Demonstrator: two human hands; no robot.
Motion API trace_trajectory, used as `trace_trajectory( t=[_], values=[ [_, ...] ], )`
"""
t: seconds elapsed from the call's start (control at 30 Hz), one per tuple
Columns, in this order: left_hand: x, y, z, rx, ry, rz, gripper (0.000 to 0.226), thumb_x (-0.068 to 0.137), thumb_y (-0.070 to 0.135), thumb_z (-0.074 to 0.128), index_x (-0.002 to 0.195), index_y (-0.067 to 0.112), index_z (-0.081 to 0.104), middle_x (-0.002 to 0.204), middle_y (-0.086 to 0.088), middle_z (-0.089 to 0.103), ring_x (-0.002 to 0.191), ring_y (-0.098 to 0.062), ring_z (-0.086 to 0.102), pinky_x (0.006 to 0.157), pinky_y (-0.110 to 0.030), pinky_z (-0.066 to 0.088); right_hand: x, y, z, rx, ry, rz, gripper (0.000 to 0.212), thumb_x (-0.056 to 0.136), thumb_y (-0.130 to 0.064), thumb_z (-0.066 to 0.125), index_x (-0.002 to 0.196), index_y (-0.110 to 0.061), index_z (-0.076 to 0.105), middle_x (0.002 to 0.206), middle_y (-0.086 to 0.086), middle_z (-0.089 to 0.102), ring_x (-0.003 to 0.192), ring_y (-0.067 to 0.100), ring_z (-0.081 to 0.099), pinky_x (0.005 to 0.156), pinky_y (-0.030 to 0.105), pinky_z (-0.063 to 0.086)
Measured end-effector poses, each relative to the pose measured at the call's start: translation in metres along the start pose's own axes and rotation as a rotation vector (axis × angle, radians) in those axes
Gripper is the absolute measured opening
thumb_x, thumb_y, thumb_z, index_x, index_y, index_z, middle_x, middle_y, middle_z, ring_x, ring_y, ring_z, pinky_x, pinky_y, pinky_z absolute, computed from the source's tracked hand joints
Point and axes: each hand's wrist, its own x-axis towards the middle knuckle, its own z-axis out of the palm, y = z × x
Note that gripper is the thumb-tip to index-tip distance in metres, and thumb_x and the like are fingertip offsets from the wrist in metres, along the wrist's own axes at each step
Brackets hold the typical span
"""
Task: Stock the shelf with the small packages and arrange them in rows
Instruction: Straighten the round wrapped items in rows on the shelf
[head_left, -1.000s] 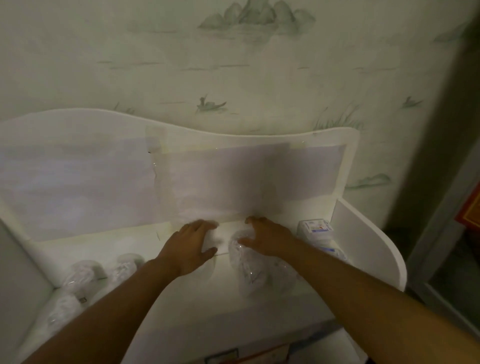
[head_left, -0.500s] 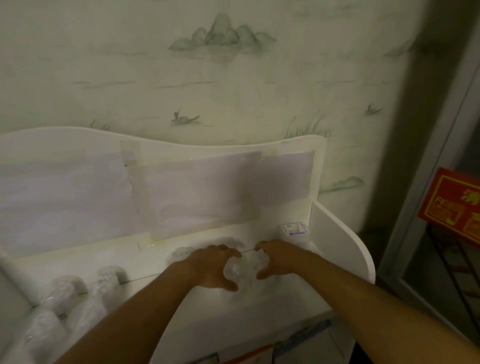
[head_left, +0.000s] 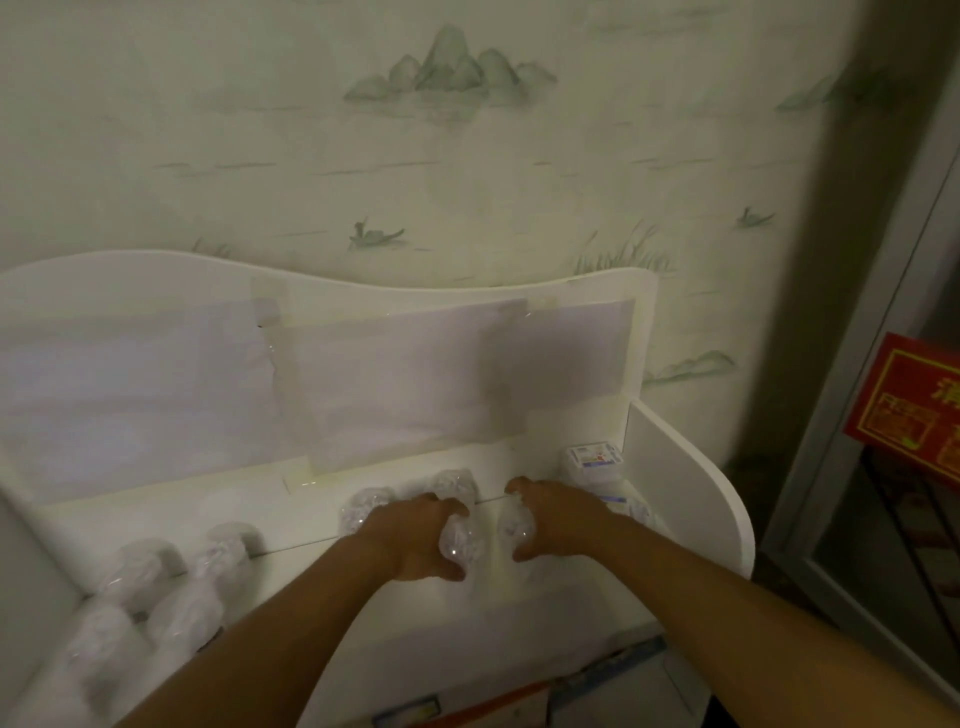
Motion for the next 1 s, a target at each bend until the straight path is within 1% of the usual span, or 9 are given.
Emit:
trace_trajectory(
  t=[0.13, 0.3, 0.4, 0.5, 0.6, 0.7, 0.83, 1.0],
  values=[
    [-0.016, -0.009, -0.017, 0.004, 0.007, -0.062, 0.080, 0.072, 0.052, 0.074, 0.140, 0.030, 0.038, 0.139, 0.003, 0.048, 0.124, -0.020, 0.049, 0.100, -0.033, 0.041, 0.004, -0.018, -0.013, -0.001, -0.015, -0.045, 0.088, 0.068, -0.048, 0.080, 0.140, -0.030, 0.032, 0.140, 0.001, 0.050, 0.121, 0.023, 0.053, 0.096, 0.039, 0.048],
    [-0.034, -0.036, -0.025, 0.013, -0.080, -0.198, 0.079, 0.067, 0.061, 0.072, 0.133, 0.031, 0.042, 0.130, 0.005, 0.052, 0.113, -0.019, 0.055, 0.093, -0.035, 0.047, 0.012, -0.049, -0.012, -0.019, -0.043, -0.123, 0.084, 0.069, -0.044, 0.080, 0.139, -0.026, 0.037, 0.140, 0.002, 0.049, 0.122, 0.024, 0.051, 0.096, 0.036, 0.046],
    [-0.048, -0.049, -0.020, 0.047, -0.126, -0.238, 0.080, 0.069, 0.063, 0.069, 0.135, 0.029, 0.041, 0.133, 0.006, 0.053, 0.116, -0.020, 0.054, 0.097, -0.037, 0.046, 0.015, -0.066, -0.007, -0.039, -0.091, -0.185, 0.082, 0.072, -0.043, 0.079, 0.141, -0.023, 0.037, 0.141, 0.003, 0.048, 0.124, 0.025, 0.049, 0.099, 0.035, 0.044],
    [-0.060, -0.063, -0.013, 0.014, -0.126, -0.271, 0.078, 0.073, 0.059, 0.070, 0.138, 0.029, 0.040, 0.138, 0.005, 0.050, 0.121, -0.020, 0.052, 0.101, -0.037, 0.044, 0.018, -0.077, 0.000, -0.066, -0.107, -0.223, 0.078, 0.073, -0.043, 0.079, 0.138, -0.022, 0.040, 0.137, 0.003, 0.052, 0.122, 0.023, 0.050, 0.095, 0.032, 0.043],
    [-0.068, -0.075, -0.010, -0.019, -0.116, -0.274, 0.076, 0.077, 0.054, 0.070, 0.140, 0.027, 0.037, 0.142, 0.004, 0.046, 0.126, -0.019, 0.048, 0.103, -0.035, 0.042, 0.022, -0.080, 0.004, -0.060, -0.108, -0.242, 0.078, 0.071, -0.043, 0.080, 0.136, -0.023, 0.042, 0.136, 0.001, 0.052, 0.120, 0.021, 0.050, 0.095, 0.032, 0.044],
    [-0.070, -0.078, -0.009, -0.037, -0.115, -0.269, 0.075, 0.078, 0.051, 0.071, 0.140, 0.026, 0.037, 0.142, 0.003, 0.046, 0.125, -0.019, 0.048, 0.102, -0.034, 0.043, 0.025, -0.079, 0.006, -0.069, -0.131, -0.259, 0.078, 0.069, -0.042, 0.081, 0.135, -0.022, 0.043, 0.136, 0.001, 0.051, 0.121, 0.020, 0.050, 0.098, 0.034, 0.045],
    [-0.066, -0.073, -0.002, -0.039, -0.099, -0.253, 0.076, 0.074, 0.055, 0.072, 0.137, 0.028, 0.039, 0.139, 0.005, 0.050, 0.120, -0.018, 0.052, 0.100, -0.036, 0.045, 0.023, -0.073, 0.008, -0.109, -0.199, -0.268, 0.079, 0.070, -0.037, 0.082, 0.136, -0.021, 0.041, 0.137, 0.002, 0.050, 0.121, 0.022, 0.049, 0.100, 0.038, 0.045],
    [-0.057, -0.063, 0.002, -0.006, -0.094, -0.235, 0.080, 0.072, 0.061, 0.070, 0.138, 0.031, 0.036, 0.139, 0.006, 0.049, 0.118, -0.018, 0.054, 0.098, -0.033, 0.046, 0.018, -0.061, 0.007, -0.072, -0.190, -0.263, 0.081, 0.070, -0.035, 0.083, 0.137, -0.020, 0.041, 0.138, 0.003, 0.048, 0.122, 0.023, 0.049, 0.101, 0.038, 0.045]
  ],
)
